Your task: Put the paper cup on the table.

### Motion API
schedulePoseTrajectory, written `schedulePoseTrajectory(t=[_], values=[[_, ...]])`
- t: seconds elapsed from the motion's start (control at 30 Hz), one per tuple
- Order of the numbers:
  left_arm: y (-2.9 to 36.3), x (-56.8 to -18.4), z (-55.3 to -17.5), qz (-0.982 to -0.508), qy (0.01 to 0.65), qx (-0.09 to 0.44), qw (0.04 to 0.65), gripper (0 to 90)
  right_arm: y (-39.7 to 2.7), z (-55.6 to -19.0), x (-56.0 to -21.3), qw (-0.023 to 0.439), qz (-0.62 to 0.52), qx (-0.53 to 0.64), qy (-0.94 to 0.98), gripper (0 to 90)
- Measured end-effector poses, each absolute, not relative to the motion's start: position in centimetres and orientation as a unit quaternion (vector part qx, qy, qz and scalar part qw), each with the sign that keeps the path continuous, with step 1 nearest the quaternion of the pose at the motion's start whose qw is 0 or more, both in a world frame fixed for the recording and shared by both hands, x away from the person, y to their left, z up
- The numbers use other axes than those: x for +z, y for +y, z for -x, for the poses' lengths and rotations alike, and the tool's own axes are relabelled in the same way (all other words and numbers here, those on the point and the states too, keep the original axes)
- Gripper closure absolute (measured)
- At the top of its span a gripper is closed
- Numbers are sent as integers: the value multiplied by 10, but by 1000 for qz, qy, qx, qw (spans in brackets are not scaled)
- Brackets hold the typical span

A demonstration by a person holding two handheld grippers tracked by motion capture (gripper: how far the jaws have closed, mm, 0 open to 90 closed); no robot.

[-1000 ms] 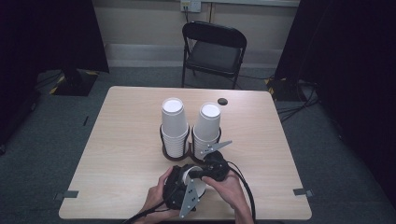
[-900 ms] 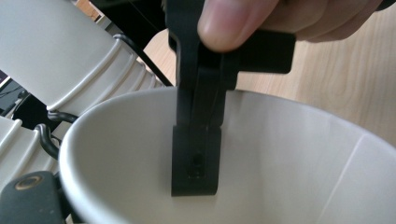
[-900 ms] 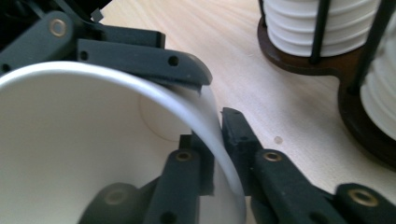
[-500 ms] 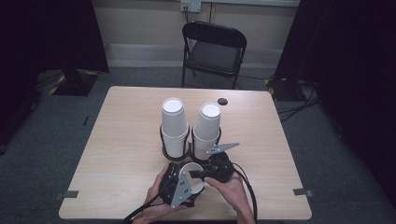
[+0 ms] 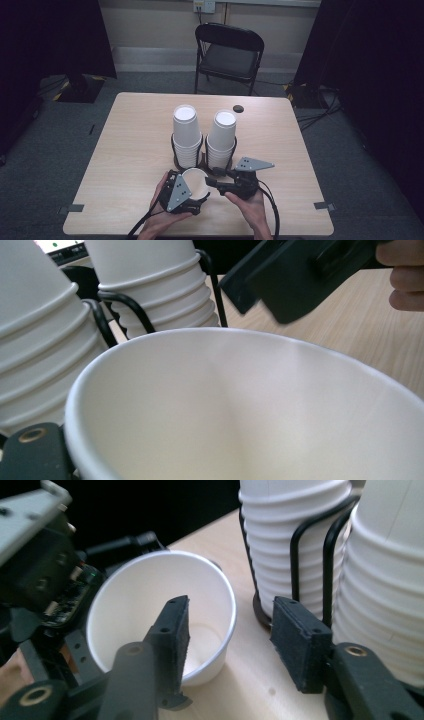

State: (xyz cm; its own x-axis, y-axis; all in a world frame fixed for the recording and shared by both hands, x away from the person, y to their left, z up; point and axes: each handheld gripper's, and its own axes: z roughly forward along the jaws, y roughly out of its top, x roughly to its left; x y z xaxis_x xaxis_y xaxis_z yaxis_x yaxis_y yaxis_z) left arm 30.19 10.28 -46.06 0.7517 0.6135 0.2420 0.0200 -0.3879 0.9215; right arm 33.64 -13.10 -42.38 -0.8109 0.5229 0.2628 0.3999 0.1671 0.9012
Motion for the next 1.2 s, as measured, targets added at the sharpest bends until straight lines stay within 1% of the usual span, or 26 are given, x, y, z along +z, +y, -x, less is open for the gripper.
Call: schedulePoseTrajectory(t=[0.07,0.23,0.27,0.3,0.33,0.4,0.43,0.5,0.63,0.7,0.8,0.87,1.0,1.1,1.2], values=[[106,-461,-303,-777,213,283,520,97,-133,-334,-424,79,-303,578,754,443],[115,-460,-306,-770,232,279,525,97,-144,-329,-432,119,-318,599,725,391],[121,-461,-309,-761,250,266,537,96,-147,-327,-434,128,-322,601,720,390],[124,-461,-311,-760,257,260,538,96,-150,-326,-436,138,-323,605,715,389],[124,-461,-311,-760,257,260,538,96,-150,-326,-436,138,-323,605,715,389],[133,-464,-317,-750,285,247,543,97,-159,-322,-441,159,-337,618,693,369],[136,-465,-319,-747,293,242,546,96,-162,-320,-442,163,-344,622,684,347],[142,-464,-322,-742,303,241,546,97,-169,-319,-445,171,-356,631,668,332],[149,-458,-330,-733,317,240,551,97,-182,-315,-451,190,-368,638,650,251],[151,-453,-334,-736,317,249,545,97,-186,-314,-455,195,-371,637,648,221],[158,-449,-338,-727,328,251,549,96,-192,-312,-461,197,-379,639,640,196],[161,-448,-339,-726,330,253,548,96,-197,-311,-465,200,-391,640,630,195],[174,-446,-344,-717,344,264,545,93,-205,-309,-474,220,-404,626,630,197],[184,-442,-350,-705,360,270,548,90,-211,-308,-480,224,-411,617,632,188],[188,-439,-352,-701,364,279,547,89,-213,-308,-485,230,-415,613,632,187]])
